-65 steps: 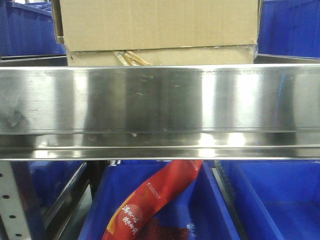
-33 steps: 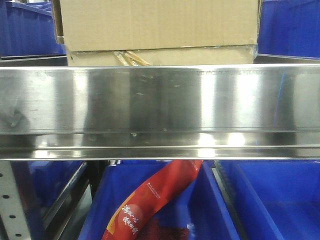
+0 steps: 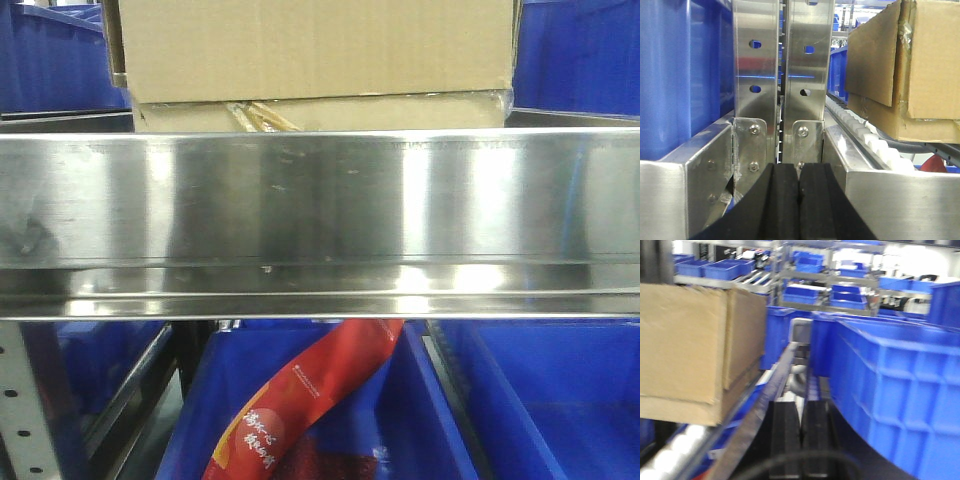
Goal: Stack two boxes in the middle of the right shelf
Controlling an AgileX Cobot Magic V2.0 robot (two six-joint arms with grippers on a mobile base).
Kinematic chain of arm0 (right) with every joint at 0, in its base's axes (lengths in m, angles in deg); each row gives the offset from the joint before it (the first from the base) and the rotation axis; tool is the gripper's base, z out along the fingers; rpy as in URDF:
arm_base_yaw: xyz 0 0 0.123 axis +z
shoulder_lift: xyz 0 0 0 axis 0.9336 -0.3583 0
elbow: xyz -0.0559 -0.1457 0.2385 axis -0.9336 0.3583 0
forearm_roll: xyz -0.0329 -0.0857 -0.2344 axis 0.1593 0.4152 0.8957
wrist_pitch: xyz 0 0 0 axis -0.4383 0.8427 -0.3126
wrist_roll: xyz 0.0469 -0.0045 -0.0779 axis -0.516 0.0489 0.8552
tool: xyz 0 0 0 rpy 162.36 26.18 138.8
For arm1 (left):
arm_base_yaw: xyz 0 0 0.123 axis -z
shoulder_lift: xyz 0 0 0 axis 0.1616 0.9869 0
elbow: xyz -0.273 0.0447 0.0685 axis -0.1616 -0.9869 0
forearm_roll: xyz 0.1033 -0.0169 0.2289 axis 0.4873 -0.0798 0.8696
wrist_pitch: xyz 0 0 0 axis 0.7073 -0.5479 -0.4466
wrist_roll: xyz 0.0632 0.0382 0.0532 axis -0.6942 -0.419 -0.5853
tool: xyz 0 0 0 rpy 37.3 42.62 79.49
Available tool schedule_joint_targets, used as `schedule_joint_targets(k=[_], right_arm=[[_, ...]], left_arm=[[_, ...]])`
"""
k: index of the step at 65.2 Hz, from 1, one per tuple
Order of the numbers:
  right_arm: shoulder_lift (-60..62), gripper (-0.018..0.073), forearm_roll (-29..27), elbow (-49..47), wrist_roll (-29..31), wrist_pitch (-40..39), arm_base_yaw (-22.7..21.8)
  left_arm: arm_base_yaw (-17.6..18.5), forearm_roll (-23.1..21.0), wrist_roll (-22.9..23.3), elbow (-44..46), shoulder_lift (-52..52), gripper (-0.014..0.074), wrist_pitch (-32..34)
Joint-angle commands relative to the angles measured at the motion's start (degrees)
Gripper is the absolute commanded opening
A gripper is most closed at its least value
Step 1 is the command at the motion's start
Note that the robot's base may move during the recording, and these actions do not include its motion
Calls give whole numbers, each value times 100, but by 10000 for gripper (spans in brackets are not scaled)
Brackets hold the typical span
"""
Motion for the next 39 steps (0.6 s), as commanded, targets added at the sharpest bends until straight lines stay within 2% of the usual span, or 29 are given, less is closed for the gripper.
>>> schedule_joint_targets(k=[1,18,39], right_arm=[[332,-153,18,393,-58,-254,-142],[1369,-153,-236,1793,-58,-601,-439],[1369,-153,-261,1807,-58,-490,-450]], left_arm=[[0,-34,1,7,-32,-111,100],[0,-34,1,7,-32,-111,100],[0,-34,1,7,-32,-111,100]])
